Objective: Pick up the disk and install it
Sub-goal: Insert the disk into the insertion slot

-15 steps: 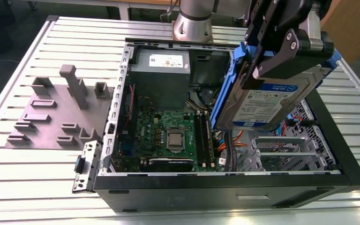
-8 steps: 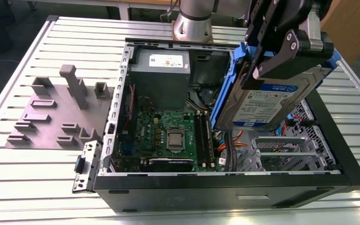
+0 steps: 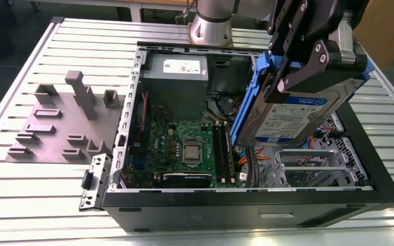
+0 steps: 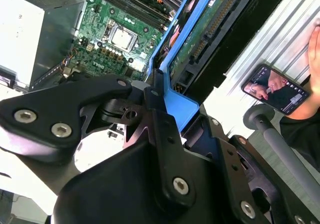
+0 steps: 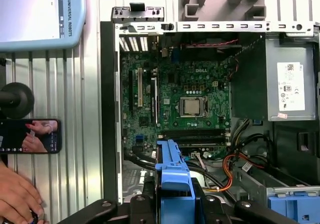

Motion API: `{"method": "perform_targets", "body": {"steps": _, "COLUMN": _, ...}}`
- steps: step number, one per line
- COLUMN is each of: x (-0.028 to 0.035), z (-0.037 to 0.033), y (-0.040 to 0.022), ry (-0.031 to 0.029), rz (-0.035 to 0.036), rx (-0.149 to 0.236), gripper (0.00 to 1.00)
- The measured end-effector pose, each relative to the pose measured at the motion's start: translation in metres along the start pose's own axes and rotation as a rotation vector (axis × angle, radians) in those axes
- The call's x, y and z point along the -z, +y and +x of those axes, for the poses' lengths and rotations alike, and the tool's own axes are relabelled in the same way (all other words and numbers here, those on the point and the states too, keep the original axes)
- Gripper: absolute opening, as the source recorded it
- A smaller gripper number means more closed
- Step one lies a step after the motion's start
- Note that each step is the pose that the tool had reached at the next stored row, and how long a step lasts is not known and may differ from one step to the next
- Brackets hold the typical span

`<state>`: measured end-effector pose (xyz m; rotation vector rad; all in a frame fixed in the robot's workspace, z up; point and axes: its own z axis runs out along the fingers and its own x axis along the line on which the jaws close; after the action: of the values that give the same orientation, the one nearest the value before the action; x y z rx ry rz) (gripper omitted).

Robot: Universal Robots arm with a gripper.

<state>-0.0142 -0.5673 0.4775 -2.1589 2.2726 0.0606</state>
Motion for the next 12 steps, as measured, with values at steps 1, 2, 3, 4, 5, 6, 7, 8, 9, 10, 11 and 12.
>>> {"method": "perform_targets", "body": {"steps": 1, "x": -0.0003, "z": 0.0001, "y": -0.0007, "ry": 0.0003, "rz": 0.0000, "rx": 0.000, "gripper": 0.36}}
{"method": "perform_targets", "body": {"steps": 2, "x": -0.0006, "z": 0.0001, "y": -0.0018, "ry": 0.0008, "rz": -0.0001, "rx": 0.000, "gripper": 0.36}}
{"method": "perform_targets", "body": {"steps": 3, "x": -0.0011, "z": 0.0001, "y": -0.0032, "ry": 0.0008, "rz": -0.0001, "rx": 0.000, "gripper": 0.36}}
{"method": "perform_targets", "body": {"steps": 4, "x": -0.0015, "z": 0.0000, "y": -0.0049, "ry": 0.0007, "rz": -0.0001, "rx": 0.000, "gripper": 0.36}}
{"method": "perform_targets", "body": {"steps": 5, "x": -0.0019, "z": -0.0001, "y": -0.0070, "ry": 0.0007, "rz": -0.0001, "rx": 0.000, "gripper": 0.36}}
{"method": "perform_targets", "body": {"steps": 6, "x": -0.0024, "z": -0.0002, "y": -0.0090, "ry": 0.0007, "rz": 0.0000, "rx": 0.000, "gripper": 0.36}}
{"method": "perform_targets", "body": {"steps": 7, "x": -0.0028, "z": -0.0002, "y": -0.0108, "ry": 0.0008, "rz": -0.0001, "rx": 0.000, "gripper": 0.36}}
{"method": "perform_targets", "body": {"steps": 8, "x": -0.0032, "z": -0.0003, "y": -0.0124, "ry": 0.0008, "rz": 0.0000, "rx": 0.000, "gripper": 0.36}}
{"method": "perform_targets", "body": {"steps": 9, "x": -0.0037, "z": -0.0003, "y": -0.0138, "ry": 0.0008, "rz": 0.0000, "rx": 0.000, "gripper": 0.36}}
{"method": "perform_targets", "body": {"steps": 10, "x": -0.0042, "z": -0.0004, "y": -0.0150, "ry": 0.0009, "rz": 0.0000, "rx": 0.000, "gripper": 0.36}}
{"method": "perform_targets", "body": {"steps": 11, "x": -0.0049, "z": -0.0004, "y": -0.0159, "ry": 0.0009, "rz": 0.0000, "rx": 0.000, "gripper": 0.36}}
{"method": "perform_targets", "body": {"steps": 12, "x": -0.0056, "z": -0.0004, "y": -0.0163, "ry": 0.0015, "rz": 0.0000, "rx": 0.000, "gripper": 0.36}}
